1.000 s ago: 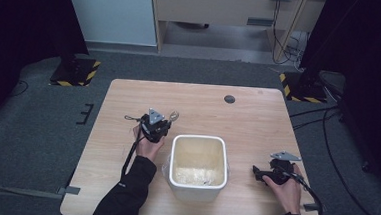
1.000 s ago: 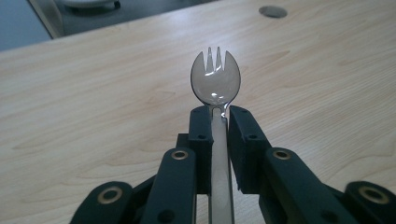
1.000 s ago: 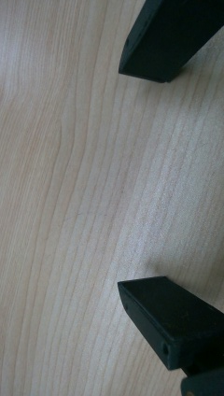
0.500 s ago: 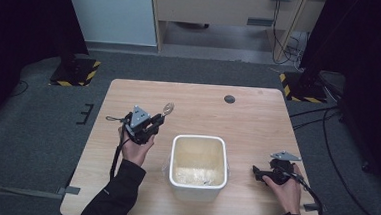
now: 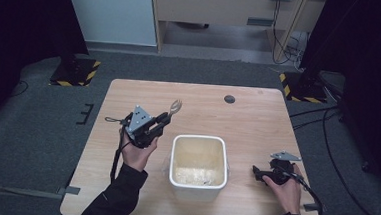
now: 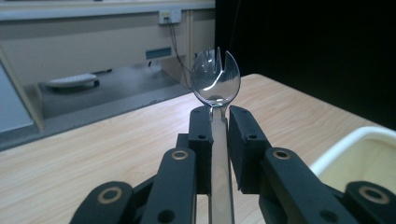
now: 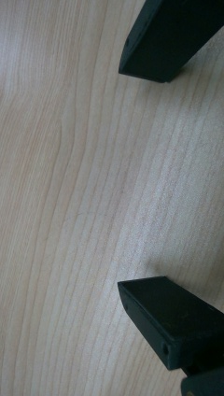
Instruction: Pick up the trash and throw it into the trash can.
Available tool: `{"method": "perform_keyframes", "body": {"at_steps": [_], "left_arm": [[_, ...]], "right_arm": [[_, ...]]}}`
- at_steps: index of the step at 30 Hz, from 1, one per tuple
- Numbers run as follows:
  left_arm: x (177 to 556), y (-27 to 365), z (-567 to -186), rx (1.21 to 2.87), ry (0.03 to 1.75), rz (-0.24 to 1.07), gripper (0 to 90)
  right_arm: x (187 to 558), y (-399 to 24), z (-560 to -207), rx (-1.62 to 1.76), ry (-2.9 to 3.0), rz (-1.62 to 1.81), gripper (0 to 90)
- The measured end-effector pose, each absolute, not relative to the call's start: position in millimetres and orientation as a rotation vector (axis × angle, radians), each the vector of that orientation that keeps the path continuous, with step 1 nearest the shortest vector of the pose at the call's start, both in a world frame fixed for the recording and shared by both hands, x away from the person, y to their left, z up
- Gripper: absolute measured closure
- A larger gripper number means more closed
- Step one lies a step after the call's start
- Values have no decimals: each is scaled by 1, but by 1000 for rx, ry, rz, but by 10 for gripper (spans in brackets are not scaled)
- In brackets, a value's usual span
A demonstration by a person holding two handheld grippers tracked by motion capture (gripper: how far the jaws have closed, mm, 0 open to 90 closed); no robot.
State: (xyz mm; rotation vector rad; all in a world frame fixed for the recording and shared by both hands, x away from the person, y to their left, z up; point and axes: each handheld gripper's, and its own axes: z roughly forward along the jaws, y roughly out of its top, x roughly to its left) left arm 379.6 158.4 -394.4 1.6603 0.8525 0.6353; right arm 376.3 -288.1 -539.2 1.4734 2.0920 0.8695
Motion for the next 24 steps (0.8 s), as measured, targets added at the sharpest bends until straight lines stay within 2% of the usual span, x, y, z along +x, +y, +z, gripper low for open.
{"method": "perform_keyframes", "body": {"at_steps": [13,24], "left_arm": [[362,132,-385,1662,762,554,795],[351,110,-394,1717,715,495,794]], "right_arm": [[376,-288,-539,1474,2091,869,5],[376,-288,-539,1474,2091,869,5]]}}
